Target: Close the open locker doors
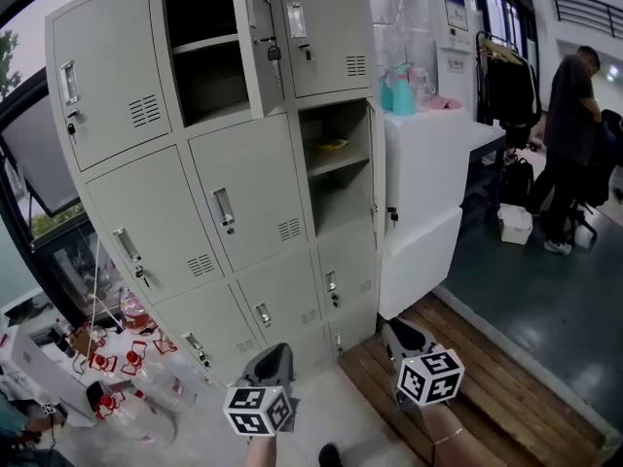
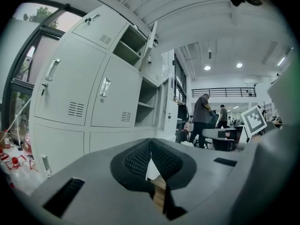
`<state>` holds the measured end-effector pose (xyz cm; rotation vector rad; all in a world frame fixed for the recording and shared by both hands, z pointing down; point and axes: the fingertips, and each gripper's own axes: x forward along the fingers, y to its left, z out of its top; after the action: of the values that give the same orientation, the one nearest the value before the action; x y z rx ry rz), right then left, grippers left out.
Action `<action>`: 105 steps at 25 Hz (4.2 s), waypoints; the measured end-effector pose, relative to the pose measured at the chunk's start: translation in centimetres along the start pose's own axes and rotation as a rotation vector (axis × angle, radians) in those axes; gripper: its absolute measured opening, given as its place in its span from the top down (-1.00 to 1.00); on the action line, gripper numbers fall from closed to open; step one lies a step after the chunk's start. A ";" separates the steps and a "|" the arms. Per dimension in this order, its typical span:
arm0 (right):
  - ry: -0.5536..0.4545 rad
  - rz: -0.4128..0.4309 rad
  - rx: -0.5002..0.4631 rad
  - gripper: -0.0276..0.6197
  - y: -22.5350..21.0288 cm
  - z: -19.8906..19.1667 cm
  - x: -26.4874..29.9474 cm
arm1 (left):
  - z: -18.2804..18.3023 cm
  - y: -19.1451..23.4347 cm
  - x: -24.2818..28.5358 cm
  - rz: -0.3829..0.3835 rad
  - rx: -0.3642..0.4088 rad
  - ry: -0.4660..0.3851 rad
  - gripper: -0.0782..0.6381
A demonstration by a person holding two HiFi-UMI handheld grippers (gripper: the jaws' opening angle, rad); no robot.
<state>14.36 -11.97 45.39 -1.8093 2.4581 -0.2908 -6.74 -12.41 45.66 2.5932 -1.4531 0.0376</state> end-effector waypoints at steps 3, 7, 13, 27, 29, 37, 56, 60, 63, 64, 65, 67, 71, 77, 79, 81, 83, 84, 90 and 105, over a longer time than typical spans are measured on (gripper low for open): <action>-0.005 -0.036 -0.001 0.74 -1.7 0.8 3.6 | 0.7 2.2 3.4 -0.021 -0.005 0.003 0.73; -0.016 -0.090 -0.005 0.68 -3.9 2.2 8.3 | 1.9 5.0 7.6 -0.050 -0.009 0.007 0.73; -0.057 -0.161 -0.024 0.67 -6.2 4.8 13.8 | 3.6 8.5 12.6 -0.103 -0.002 0.001 0.73; -0.057 -0.228 -0.049 0.63 -11.1 6.7 19.6 | 4.1 11.2 18.5 -0.133 -0.010 0.016 0.73; -0.049 -0.218 -0.053 0.61 -11.9 6.9 20.4 | 4.3 11.1 19.2 -0.124 -0.012 0.013 0.73; -0.015 -0.182 -0.070 0.57 -15.0 7.1 23.3 | 4.8 10.8 21.6 -0.075 -0.018 0.006 0.73; 0.047 0.021 -0.159 0.58 -12.3 5.6 29.3 | 4.5 12.0 20.9 0.097 -0.042 -0.005 0.73; 0.057 0.063 -0.164 0.58 -11.0 5.3 31.3 | 4.7 13.0 19.9 0.150 -0.044 -0.013 0.73; 0.060 0.094 -0.168 0.58 -10.0 5.1 33.0 | 5.0 13.9 19.0 0.192 -0.042 -0.022 0.73; 0.062 0.107 -0.172 0.58 -9.6 5.1 33.5 | 5.0 14.2 18.7 0.206 -0.043 -0.024 0.73; 0.065 0.119 -0.176 0.58 -9.2 5.0 34.1 | 5.1 14.5 18.5 0.219 -0.044 -0.025 0.73; 0.072 0.140 -0.184 0.58 -8.6 4.8 35.1 | 5.0 15.0 18.0 0.244 -0.047 -0.026 0.73; 0.092 0.165 -0.196 0.58 -7.9 4.4 37.2 | 5.0 15.9 17.6 0.281 -0.052 -0.026 0.73; 0.125 0.183 -0.215 0.58 -7.3 3.7 40.1 | 5.0 17.1 17.4 0.317 -0.059 -0.024 0.73; 0.132 0.186 -0.212 0.58 -7.1 3.5 41.1 | 5.0 17.5 17.4 0.327 -0.061 -0.021 0.73; 0.135 0.190 -0.215 0.58 -6.9 3.4 42.0 | 5.0 18.0 17.4 0.336 -0.062 -0.020 0.73; 0.139 0.194 -0.219 0.58 -6.7 3.3 42.8 | 4.9 18.4 17.4 0.347 -0.064 -0.018 0.73; 0.142 0.196 -0.220 0.58 -6.7 3.3 43.2 | 4.9 18.6 17.3 0.351 -0.064 -0.016 0.73; 0.163 0.202 -0.219 0.58 -6.4 2.8 44.7 | 4.8 19.7 17.3 0.369 -0.067 -0.011 0.73; 0.189 0.217 -0.207 0.57 -5.9 2.6 44.9 | 4.8 19.6 15.8 0.407 -0.071 -0.009 0.73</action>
<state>6.81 -56.69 46.30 -1.6295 2.8843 -0.2080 -15.36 -36.50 45.23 2.2042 -1.9210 0.0249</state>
